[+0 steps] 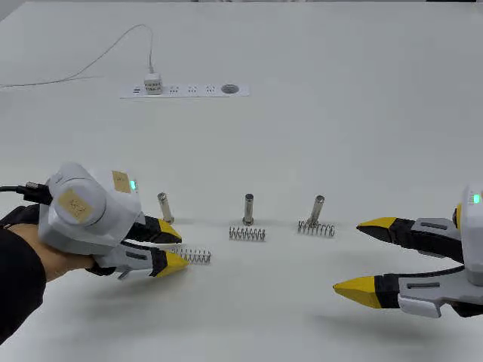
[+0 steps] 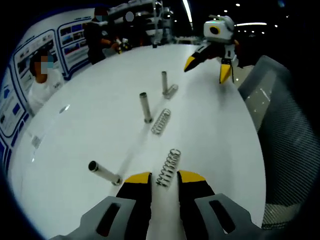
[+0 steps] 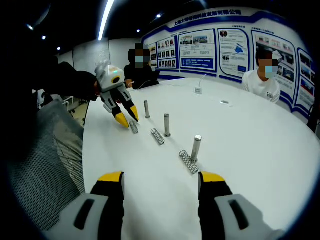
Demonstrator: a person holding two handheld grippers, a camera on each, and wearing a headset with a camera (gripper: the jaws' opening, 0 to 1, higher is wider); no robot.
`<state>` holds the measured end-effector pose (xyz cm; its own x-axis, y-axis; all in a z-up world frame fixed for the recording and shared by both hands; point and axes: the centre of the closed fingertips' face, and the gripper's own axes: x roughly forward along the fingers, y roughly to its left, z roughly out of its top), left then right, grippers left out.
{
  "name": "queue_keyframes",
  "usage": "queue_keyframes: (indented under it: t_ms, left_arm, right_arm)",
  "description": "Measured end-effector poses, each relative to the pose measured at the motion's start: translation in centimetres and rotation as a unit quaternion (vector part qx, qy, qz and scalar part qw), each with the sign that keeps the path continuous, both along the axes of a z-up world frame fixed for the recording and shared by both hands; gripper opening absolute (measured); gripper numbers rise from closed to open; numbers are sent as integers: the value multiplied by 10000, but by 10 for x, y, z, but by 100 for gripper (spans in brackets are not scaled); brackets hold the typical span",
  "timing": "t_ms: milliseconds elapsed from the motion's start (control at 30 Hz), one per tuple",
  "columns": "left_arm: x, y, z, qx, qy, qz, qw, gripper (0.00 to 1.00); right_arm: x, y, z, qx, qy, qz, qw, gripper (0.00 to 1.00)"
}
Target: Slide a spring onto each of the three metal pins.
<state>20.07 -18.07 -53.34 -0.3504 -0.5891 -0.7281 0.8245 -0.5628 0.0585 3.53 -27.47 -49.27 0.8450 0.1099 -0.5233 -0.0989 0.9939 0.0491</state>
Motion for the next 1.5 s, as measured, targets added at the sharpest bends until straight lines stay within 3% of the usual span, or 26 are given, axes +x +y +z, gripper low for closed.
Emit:
queue_keyframes:
  t_ms: [300, 667, 867, 1267, 1500]
  left_arm:
    - [1, 6, -6, 85, -179, -110, 9997, 15]
    - [0, 8, -6, 90, -175, -116, 9997, 10]
    - [-8, 5, 2, 5, -57, -168, 9998, 10]
    - [-39, -5, 31, -347, 224, -453, 9981, 10]
    - [-53, -7, 39, -445, 235, -656, 9966, 10]
  right_arm:
    - [1, 2, 0, -2, 2, 27, 10000, 61]
    - [5, 9, 2, -14, -15, 144, 9999, 61]
    - [7, 15, 5, -31, -15, 212, 9998, 60]
    - [15, 24, 12, -44, -58, 429, 9991, 59]
    - [23, 35, 19, -59, -78, 657, 9978, 55]
